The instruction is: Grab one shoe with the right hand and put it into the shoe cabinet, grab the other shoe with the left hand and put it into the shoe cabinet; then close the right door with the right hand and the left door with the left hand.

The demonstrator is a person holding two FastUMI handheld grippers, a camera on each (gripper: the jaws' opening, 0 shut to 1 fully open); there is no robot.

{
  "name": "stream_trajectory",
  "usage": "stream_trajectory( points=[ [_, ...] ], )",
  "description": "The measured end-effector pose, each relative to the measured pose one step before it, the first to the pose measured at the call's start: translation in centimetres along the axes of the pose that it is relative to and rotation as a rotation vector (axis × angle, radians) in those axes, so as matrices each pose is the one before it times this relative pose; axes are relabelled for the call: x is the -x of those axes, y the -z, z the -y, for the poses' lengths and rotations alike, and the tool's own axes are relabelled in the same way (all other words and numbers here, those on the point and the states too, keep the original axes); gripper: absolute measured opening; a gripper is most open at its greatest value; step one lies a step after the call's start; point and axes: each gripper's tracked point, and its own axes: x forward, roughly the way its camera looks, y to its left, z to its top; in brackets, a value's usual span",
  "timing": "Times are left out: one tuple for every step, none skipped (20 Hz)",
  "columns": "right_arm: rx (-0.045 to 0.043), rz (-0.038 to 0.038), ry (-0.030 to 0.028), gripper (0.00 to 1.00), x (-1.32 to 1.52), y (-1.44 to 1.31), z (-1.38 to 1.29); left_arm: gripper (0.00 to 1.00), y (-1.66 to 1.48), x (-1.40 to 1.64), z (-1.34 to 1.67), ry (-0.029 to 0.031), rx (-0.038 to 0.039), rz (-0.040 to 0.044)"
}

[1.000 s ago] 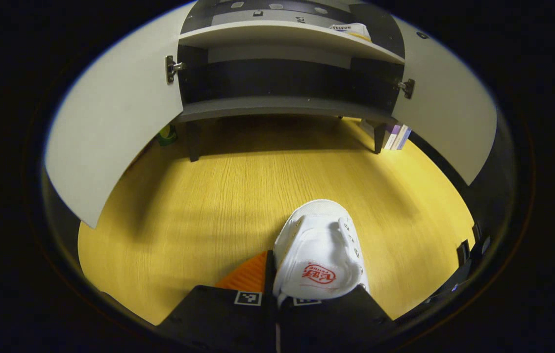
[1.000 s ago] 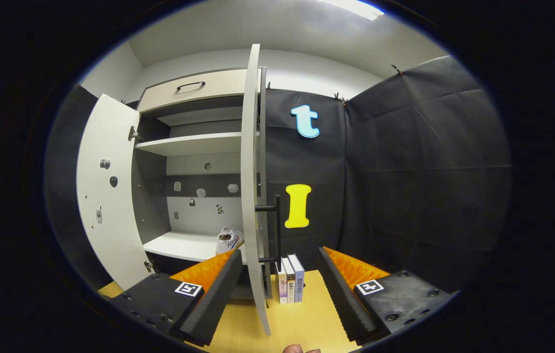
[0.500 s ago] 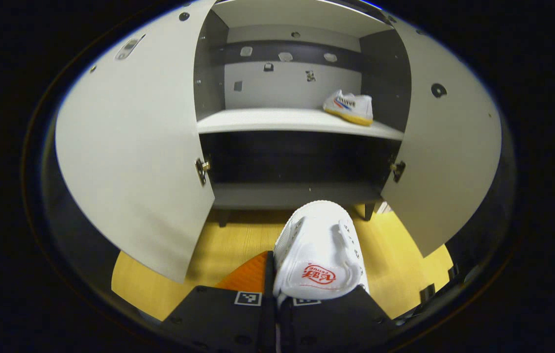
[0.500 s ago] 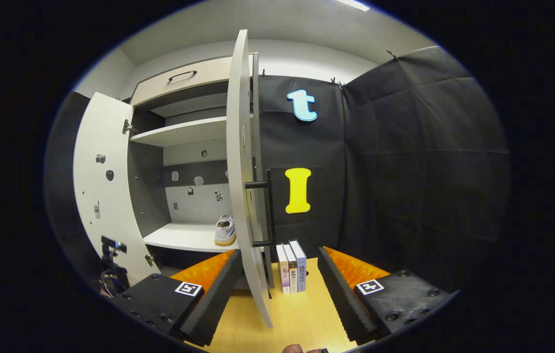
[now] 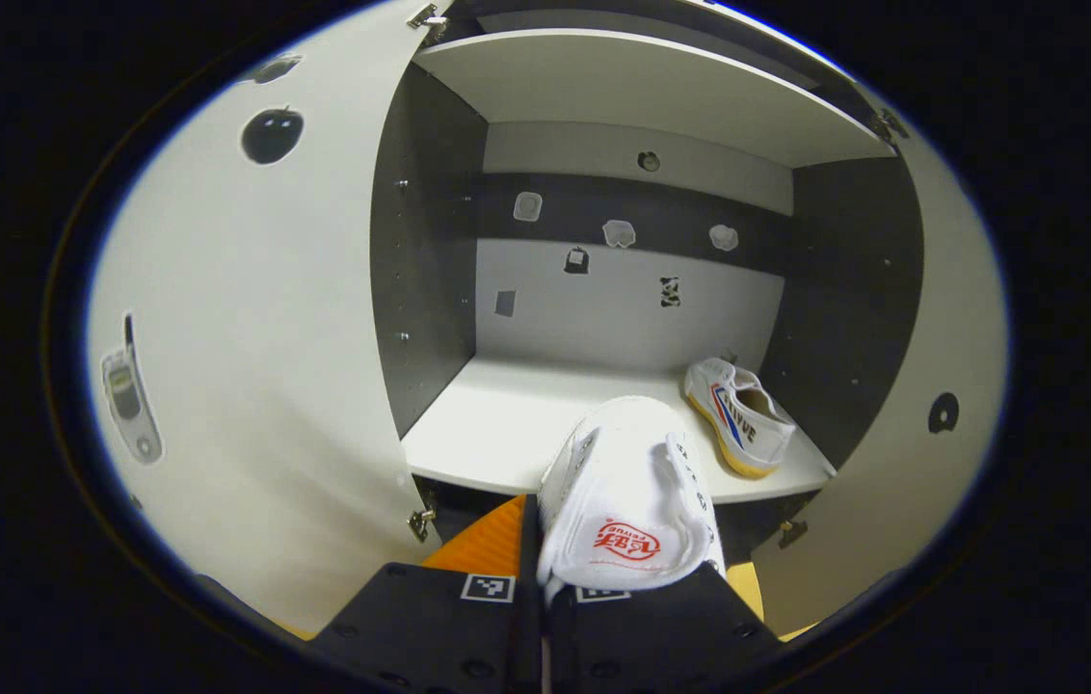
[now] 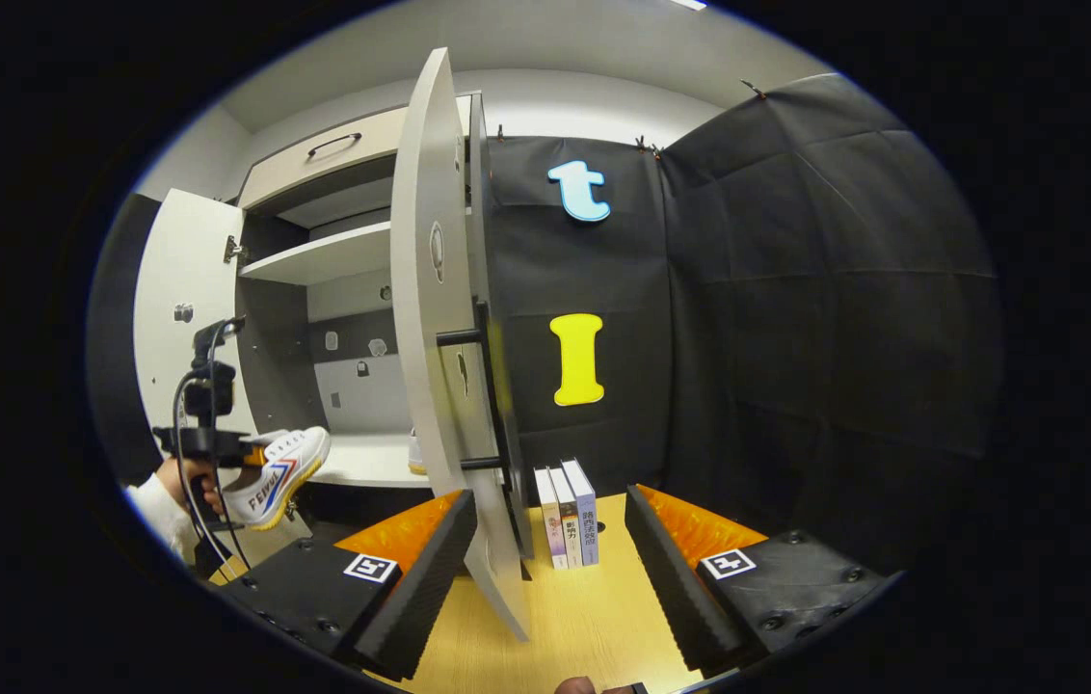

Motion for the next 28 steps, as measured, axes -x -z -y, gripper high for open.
stream_trajectory(
  points=[
    [0.00142,-0.00046,0.00226,0.98,-0.234,0.01,0.291,0.09,-1.16,-1.237,-0.085,-0.01232,-0.00628,0.00028],
    [0.00099,0.00062,0.00272,0.98,-0.218,-0.059,0.27,0.1,-0.921,-1.344,0.03,-0.01167,-0.01129,-0.00305],
    [-0.00033,0.00075,0.00162,0.98,-0.091,-0.137,0.445,0.09,-0.867,-1.593,-0.036,-0.01364,-0.01304,-0.00332],
    [-0.00078,0.00117,0.00007,0.98,-0.152,-0.022,0.1,0.1,-0.674,-1.515,0.017,-0.01272,-0.01149,-0.00853],
    [0.00033,0.00149,0.00102,0.98,-0.316,-0.153,0.358,0.1,-0.394,-1.395,0.154,-0.01076,-0.00533,-0.01164],
    [0.00108,0.00359,0.00022,0.98,-0.403,-0.156,0.381,0.1,-0.441,-1.603,0.22,-0.00779,-0.0021,-0.0116],
    [0.00184,0.00347,0.00076,0.98,-0.403,-0.159,0.313,0.09,-0.238,-1.559,0.194,-0.00666,0.00001,-0.01501],
    [0.00181,0.00156,0.00161,0.98,-0.358,-0.074,0.325,0.09,-0.257,-1.655,0.166,-0.00864,-0.0031,-0.01269],
    [-0.0002,0.00092,0.00089,0.98,-0.275,-0.026,0.241,0.1,-0.08,-1.586,-0.004,-0.0155,-0.00099,-0.01459],
    [-0.0015,-0.00113,0.00093,0.98,-0.384,0.05,0.232,0.1,-0.169,-1.507,-0.047,-0.01615,0.00158,-0.0117],
    [0.00015,-0.00193,0.00102,0.98,-0.239,0.007,0.307,0.1,-0.008,-1.308,0.162,-0.01234,-0.00218,-0.0106],
    [0.00303,-0.00389,0.00287,0.98,-0.285,0.062,0.364,0.1,-0.039,-1.0,0.156,-0.00991,-0.00913,-0.0127],
    [0.00436,-0.00221,0.00311,0.98,-0.241,0.102,0.374,0.1,-0.046,-0.9,0.028,-0.01119,-0.01128,-0.00376],
    [0.00237,-0.00308,0.00432,0.98,-0.198,0.054,0.31,0.09,-0.061,-0.752,0.133,-0.01009,-0.00705,-0.00562],
    [-0.0031,-0.00128,0.00363,0.98,-0.143,-0.048,0.206,0.09,0.092,-0.795,0.328,-0.00102,0.00152,-0.00973],
    [-0.00559,-0.00136,0.00292,0.98,-0.149,0.05,0.159,0.09,0.114,-0.6,0.319,0.00136,0.00664,-0.01249],
    [-0.00229,-0.00135,0.00213,0.98,-0.018,0.091,0.211,0.09,0.102,-0.723,0.266,0.00045,0.00151,-0.01213],
    [0.00186,-0.00245,0.00322,0.98,-0.088,0.045,0.127,0.09,0.073,-0.614,0.084,-0.00677,-0.00816,-0.00893],
    [0.00322,-0.00033,0.00356,0.98,-0.076,0.054,0.216,0.09,0.154,-0.523,-0.081,-0.01292,-0.01677,-0.00968],
    [0.00114,0.00034,0.00285,0.98,-0.029,-0.076,0.143,0.1,0.166,-0.492,-0.119,-0.01483,-0.01883,-0.01003],
    [-0.00132,0.00042,0.00373,0.98,0.045,-0.071,0.185,0.1,0.402,-0.367,0.037,-0.00723,-0.01296,-0.01972],
    [-0.00227,0.00166,0.00438,0.98,0.006,-0.09,0.174,0.1,-0.264,-0.121,0.033,-0.00135,-0.0102,0.01019],
    [-0.00219,0.00065,0.00349,0.98,0.053,-0.015,0.136,0.11,-0.12,0.036,0.225,0.00538,-0.00828,0.00131],
    [-0.0022,-0.00057,0.00195,0.98,0.051,-0.012,0.083,0.14,0.162,0.151,-0.128,-0.00271,-0.01332,-0.01013],
    [-0.00285,0.00137,0.0002,0.98,0.065,-0.067,0.044,0.13,0.317,0.31,0.049,0.00398,-0.01406,-0.0121],
    [-0.00275,-0.00022,-0.00131,0.98,0.048,-0.091,-0.096,0.17,0.255,0.252,-0.219,-0.00921,-0.00957,-0.00392],
    [-0.00285,0.00183,-0.00225,0.98,0.214,0.042,-0.12,0.18,0.185,0.417,-0.17,-0.00285,0.0009,0.00263],
    [-0.00202,0.00188,-0.00438,0.98,0.205,-0.052,-0.153,0.23,0.213,0.465,0.026,0.004,0.00602,0.0057]
  ],
)
